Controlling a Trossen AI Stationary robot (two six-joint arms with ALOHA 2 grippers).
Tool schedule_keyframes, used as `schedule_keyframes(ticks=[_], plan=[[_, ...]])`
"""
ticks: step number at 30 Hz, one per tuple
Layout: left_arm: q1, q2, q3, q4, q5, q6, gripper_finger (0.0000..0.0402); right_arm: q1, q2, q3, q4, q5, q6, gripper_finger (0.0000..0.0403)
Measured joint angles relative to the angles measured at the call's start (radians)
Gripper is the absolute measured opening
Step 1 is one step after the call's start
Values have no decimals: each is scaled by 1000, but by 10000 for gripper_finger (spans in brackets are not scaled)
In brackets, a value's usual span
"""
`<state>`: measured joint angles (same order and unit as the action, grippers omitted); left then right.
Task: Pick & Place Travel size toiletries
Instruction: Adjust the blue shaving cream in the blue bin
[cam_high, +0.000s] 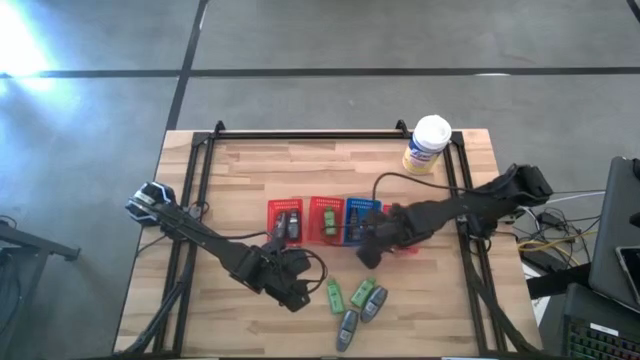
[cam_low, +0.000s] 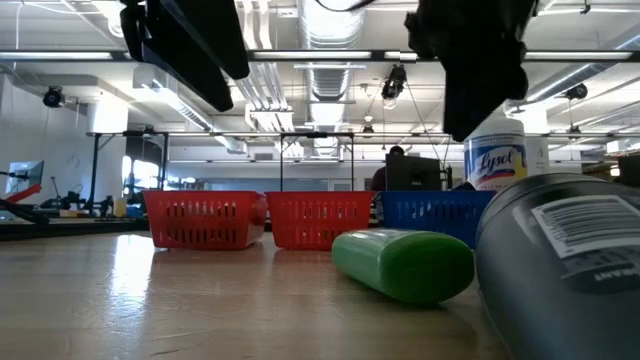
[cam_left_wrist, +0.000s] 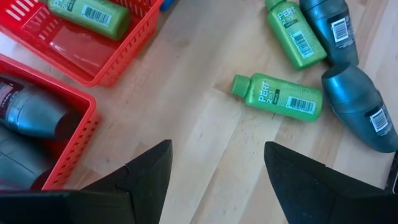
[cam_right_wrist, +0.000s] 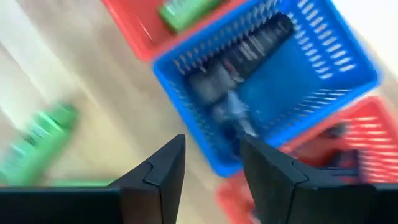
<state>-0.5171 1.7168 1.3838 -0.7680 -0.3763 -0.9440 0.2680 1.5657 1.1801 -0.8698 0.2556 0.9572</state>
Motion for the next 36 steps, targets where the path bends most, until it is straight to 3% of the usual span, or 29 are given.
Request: schedule_keyframes(ticks=[6, 14, 36], plan=[[0, 0, -1, 5, -2, 4, 259, -84, 90, 68, -142, -144, -306, 188], [-1, 0, -1, 14, -10, 2, 259, -90, 207, 152, -152, -133, -624, 225], [-1, 0, -27, 16, -34, 5, 259, -147, 276, 138, -171, -178, -750, 135]])
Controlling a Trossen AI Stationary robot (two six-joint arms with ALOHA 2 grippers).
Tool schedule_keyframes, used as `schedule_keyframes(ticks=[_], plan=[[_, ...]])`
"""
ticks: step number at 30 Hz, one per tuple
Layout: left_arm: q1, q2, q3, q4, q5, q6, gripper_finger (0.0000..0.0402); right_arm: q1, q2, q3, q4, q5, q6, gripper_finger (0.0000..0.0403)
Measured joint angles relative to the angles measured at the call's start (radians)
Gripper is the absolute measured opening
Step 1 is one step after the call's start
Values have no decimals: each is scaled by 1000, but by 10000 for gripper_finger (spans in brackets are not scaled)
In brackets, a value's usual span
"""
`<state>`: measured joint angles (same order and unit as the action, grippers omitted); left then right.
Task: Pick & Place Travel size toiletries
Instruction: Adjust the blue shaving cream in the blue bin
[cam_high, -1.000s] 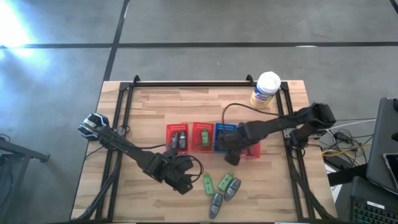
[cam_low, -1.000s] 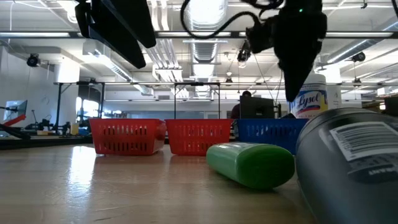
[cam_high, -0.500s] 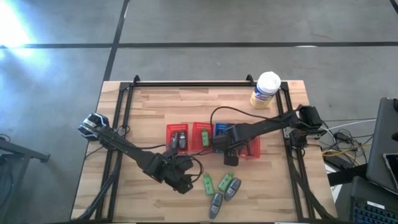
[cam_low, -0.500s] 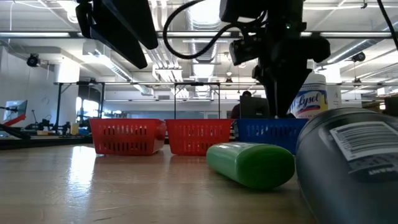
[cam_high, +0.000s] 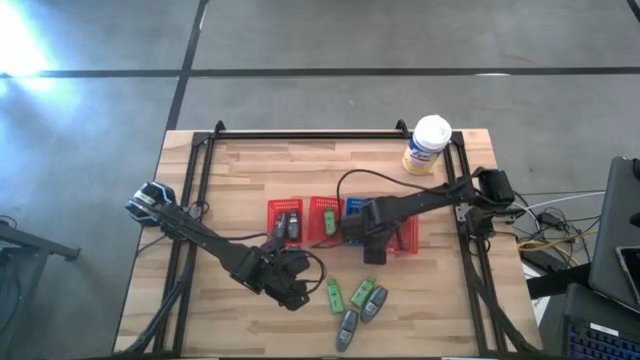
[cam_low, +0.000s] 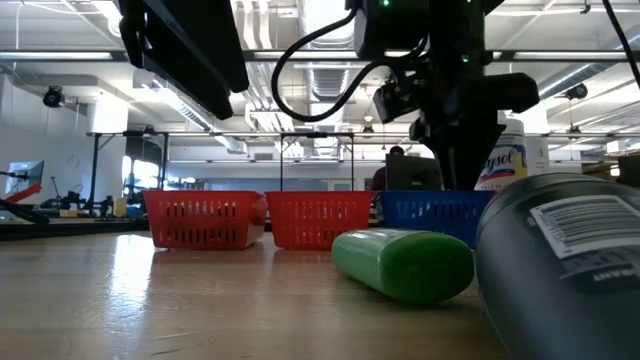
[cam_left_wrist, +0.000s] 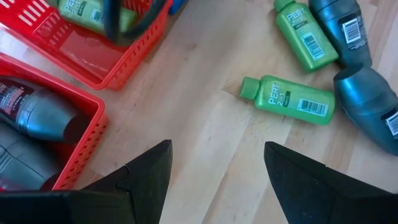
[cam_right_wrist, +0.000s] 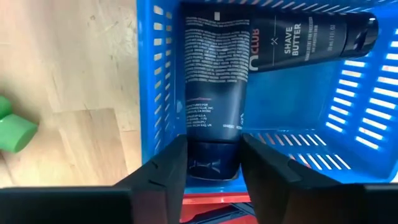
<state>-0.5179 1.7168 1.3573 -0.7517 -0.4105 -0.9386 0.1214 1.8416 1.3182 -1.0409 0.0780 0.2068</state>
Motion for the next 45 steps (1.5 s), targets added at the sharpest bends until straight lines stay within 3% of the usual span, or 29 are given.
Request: schedule_keyframes(ticks=[5, 10, 19, 23, 30, 38, 45], plan=[[0, 0, -15, 12, 0, -4, 259, -10, 0, 0, -1, 0, 2, 95], [1, 0, -20, 19, 0, -6, 259, -14, -24, 8, -11, 1, 46, 81], [0, 0, -20, 19, 1, -6, 259, -32, -136, 34, -46, 57, 411, 23], [0, 0, -20, 26, 1, -4, 259, -25, -137, 30, -45, 39, 387, 11], [0, 0, -20, 27, 1, -2, 259, 0, -126, -1, -26, -26, 110, 80], [0, 0, -20, 29, -10, -1, 259, -1, -89, -29, 10, -25, -36, 190], [0, 0, -20, 30, -18, -1, 259, -2, -2, -31, 24, 20, -92, 213]])
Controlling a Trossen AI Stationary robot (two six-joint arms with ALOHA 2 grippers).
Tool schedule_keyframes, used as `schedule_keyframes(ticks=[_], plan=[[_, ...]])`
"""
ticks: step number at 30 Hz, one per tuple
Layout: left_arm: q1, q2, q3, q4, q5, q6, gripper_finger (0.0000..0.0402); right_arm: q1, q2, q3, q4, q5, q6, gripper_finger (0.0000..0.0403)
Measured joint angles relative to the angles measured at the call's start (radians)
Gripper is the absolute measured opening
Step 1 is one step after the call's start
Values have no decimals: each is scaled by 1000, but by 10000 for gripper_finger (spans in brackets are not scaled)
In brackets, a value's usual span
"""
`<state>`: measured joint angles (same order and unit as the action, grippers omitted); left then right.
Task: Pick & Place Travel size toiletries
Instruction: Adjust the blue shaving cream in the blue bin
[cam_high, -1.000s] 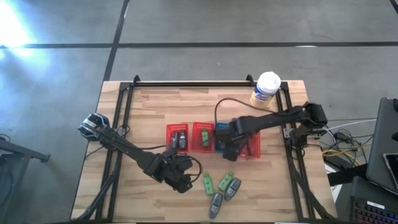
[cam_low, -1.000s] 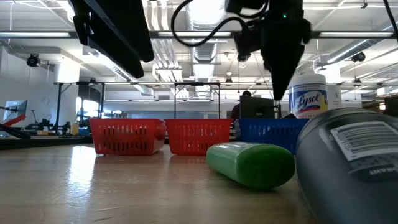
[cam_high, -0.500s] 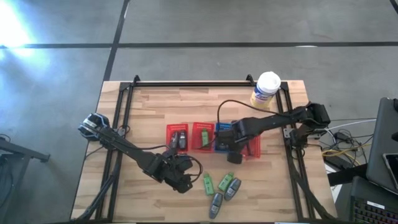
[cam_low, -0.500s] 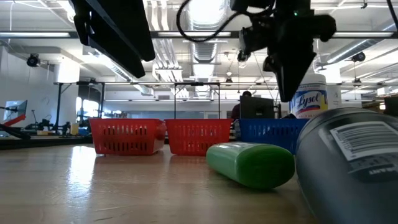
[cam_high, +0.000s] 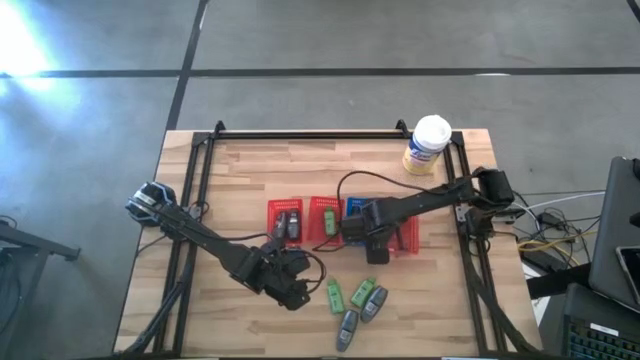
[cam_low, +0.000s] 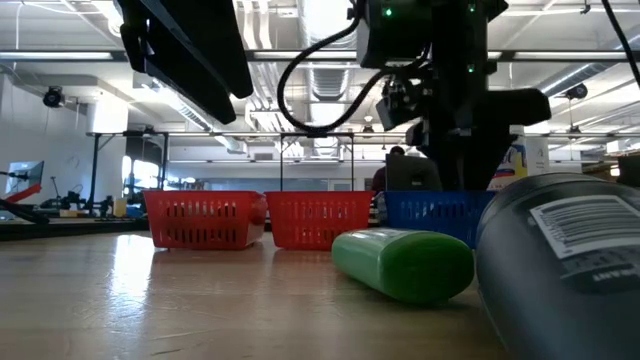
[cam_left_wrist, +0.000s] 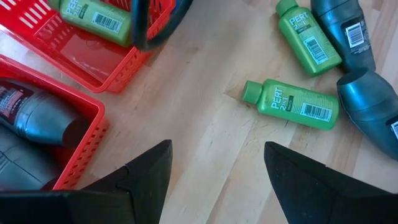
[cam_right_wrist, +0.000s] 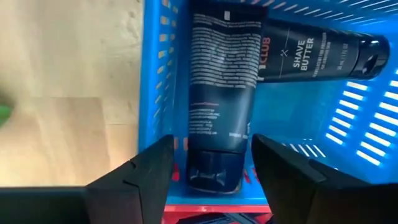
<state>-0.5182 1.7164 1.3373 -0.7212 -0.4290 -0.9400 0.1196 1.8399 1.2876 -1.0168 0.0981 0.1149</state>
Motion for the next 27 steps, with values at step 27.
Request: schedule_keyframes(ticks=[27], plan=[[0, 0, -1, -1, 0, 7, 259, -33, -40, 75, -76, 14, 124, 119]])
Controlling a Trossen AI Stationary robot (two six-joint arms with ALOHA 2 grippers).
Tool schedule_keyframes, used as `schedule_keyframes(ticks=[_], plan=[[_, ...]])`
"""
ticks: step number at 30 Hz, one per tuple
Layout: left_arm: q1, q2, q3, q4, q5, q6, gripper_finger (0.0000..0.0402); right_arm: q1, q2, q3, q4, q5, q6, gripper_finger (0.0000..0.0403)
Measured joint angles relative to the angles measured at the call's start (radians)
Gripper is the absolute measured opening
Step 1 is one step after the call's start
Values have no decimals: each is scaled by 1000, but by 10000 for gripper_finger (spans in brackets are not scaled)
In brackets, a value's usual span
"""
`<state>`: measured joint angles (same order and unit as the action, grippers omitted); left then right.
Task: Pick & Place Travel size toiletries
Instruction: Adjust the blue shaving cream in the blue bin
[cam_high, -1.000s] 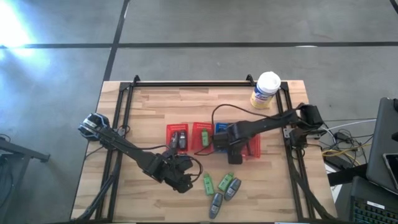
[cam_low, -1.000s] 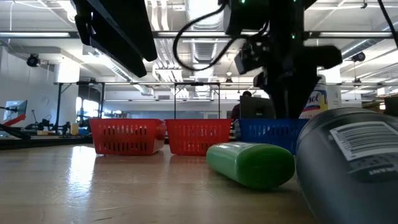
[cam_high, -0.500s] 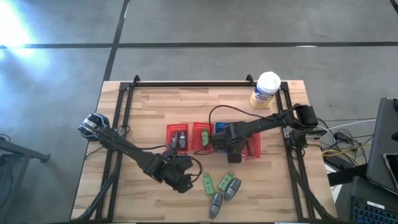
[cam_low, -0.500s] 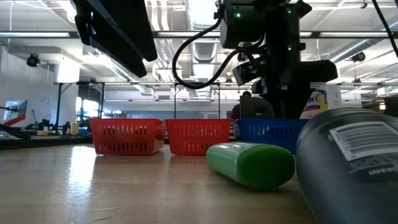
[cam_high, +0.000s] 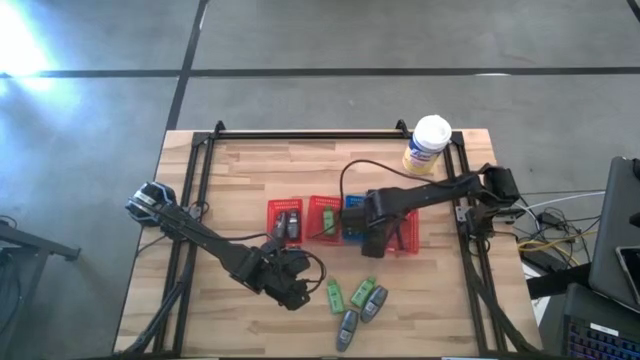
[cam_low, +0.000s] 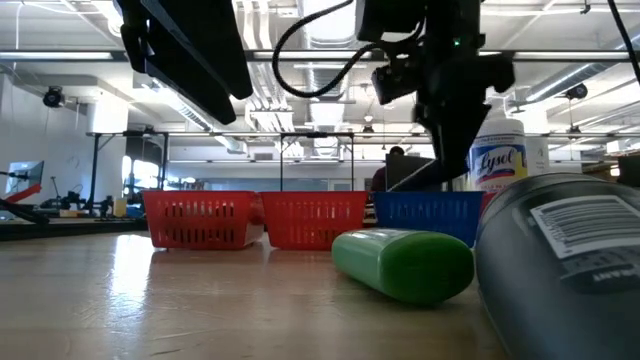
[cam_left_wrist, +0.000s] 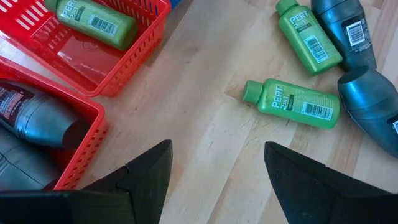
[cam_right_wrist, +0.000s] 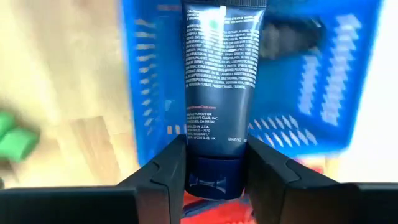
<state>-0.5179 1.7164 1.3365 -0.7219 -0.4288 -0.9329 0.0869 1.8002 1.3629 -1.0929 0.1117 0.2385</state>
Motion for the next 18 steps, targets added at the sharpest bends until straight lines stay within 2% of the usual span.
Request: schedule_keyframes(ticks=[4, 8, 14, 18], plan=[[1, 0, 0, 0, 0, 1, 259, -33, -15, 1, -57, 42, 344, 124], [1, 0, 0, 0, 0, 2, 259, -59, -39, -17, 5, 25, 698, 124], [1, 0, 0, 1, 0, 0, 259, -57, -40, -64, 146, 22, 951, 142], [0, 0, 0, 5, 0, 0, 259, -58, -30, -77, 157, 22, 1018, 175]])
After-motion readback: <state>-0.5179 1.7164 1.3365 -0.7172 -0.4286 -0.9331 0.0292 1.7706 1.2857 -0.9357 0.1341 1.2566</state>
